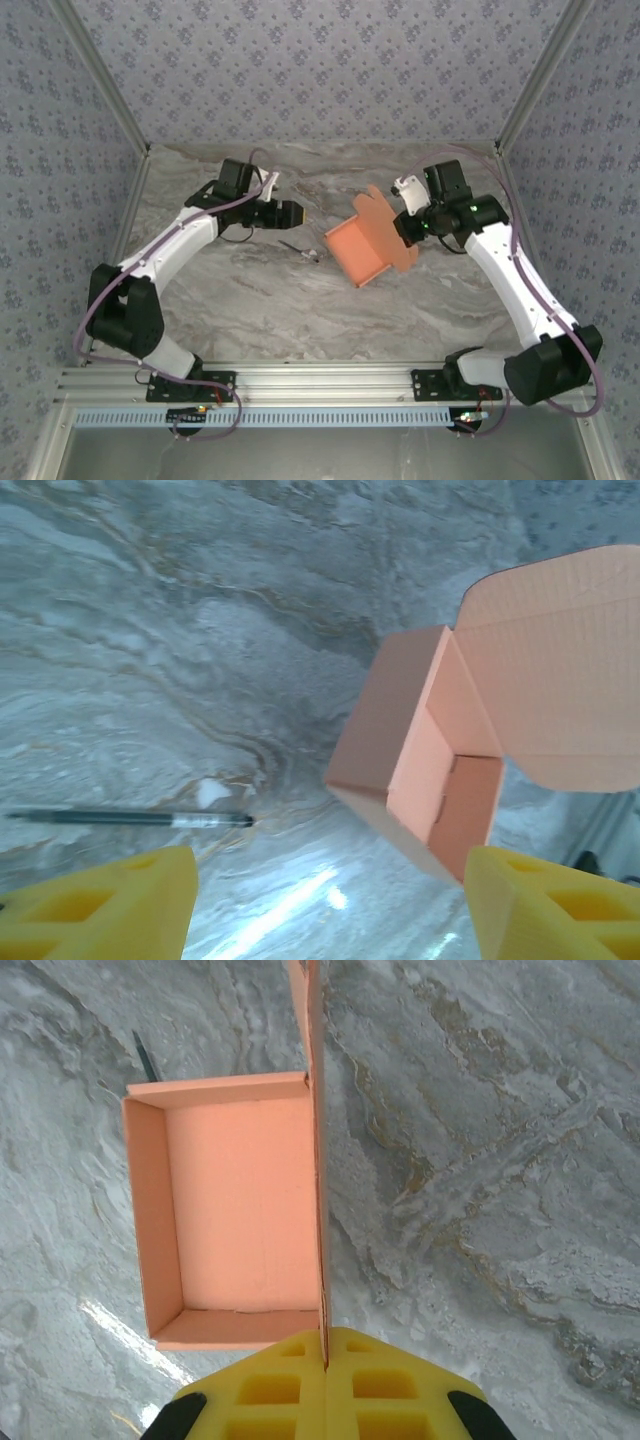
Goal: Fold the paper box
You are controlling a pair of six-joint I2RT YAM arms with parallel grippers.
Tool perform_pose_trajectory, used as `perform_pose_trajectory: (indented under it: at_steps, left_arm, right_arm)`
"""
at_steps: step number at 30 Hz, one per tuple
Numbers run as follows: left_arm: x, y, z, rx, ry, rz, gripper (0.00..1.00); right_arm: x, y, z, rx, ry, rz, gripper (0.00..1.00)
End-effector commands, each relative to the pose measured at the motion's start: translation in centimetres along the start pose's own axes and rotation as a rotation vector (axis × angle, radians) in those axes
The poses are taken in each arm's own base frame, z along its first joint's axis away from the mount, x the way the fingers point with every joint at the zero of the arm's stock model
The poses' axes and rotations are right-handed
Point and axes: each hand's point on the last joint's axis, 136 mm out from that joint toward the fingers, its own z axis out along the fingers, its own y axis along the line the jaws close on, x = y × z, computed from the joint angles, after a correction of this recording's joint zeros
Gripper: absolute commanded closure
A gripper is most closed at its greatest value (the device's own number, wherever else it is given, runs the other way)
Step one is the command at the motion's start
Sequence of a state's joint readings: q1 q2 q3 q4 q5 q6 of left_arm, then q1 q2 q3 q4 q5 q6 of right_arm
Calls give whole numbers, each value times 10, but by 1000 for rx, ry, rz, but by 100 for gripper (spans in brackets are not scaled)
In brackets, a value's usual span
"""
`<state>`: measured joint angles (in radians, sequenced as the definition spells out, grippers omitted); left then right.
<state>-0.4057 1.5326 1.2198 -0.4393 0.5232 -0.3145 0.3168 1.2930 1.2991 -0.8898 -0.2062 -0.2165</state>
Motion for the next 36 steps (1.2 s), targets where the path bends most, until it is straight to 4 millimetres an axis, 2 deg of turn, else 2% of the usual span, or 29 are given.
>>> perform_pose_trajectory:
  at_steps: [1, 4, 7, 17, 20, 22, 27, 28, 31, 36]
  left_arm:
    - [9, 24, -12, -148, -13, 21, 30]
    - [19, 39, -13, -220, -2, 16, 30]
    - [26, 46, -16, -251, 4, 28, 31]
    - [18, 47, -23, -300, -17, 196, 32]
    - [15, 43, -19, -289, -18, 275, 31]
    - [14, 41, -15, -284, -20, 344, 31]
    - [13, 37, -3, -253, -1, 543, 33]
    - [14, 38, 2, -245, 12, 595, 34]
    - [24, 41, 19, -192, 80, 778, 34]
    - [49, 63, 50, -124, 287, 956, 32]
  right_arm:
    - [7, -4, 1, 32, 101, -33, 100]
    - [7, -7, 12, 43, 164, -76, 100]
    - [9, -11, 23, 59, 237, -123, 100]
    - [-13, -4, 63, 36, 322, -267, 99]
    - [-18, -6, 70, 53, 341, -284, 91]
    - [-25, -7, 71, 65, 332, -285, 81]
    - [-45, -4, 57, 74, 246, -270, 52]
    - [-50, -1, 52, 62, 216, -262, 49]
    - [-66, 6, 34, 57, 118, -223, 43]
    - [-74, 5, -2, 100, -6, -137, 43]
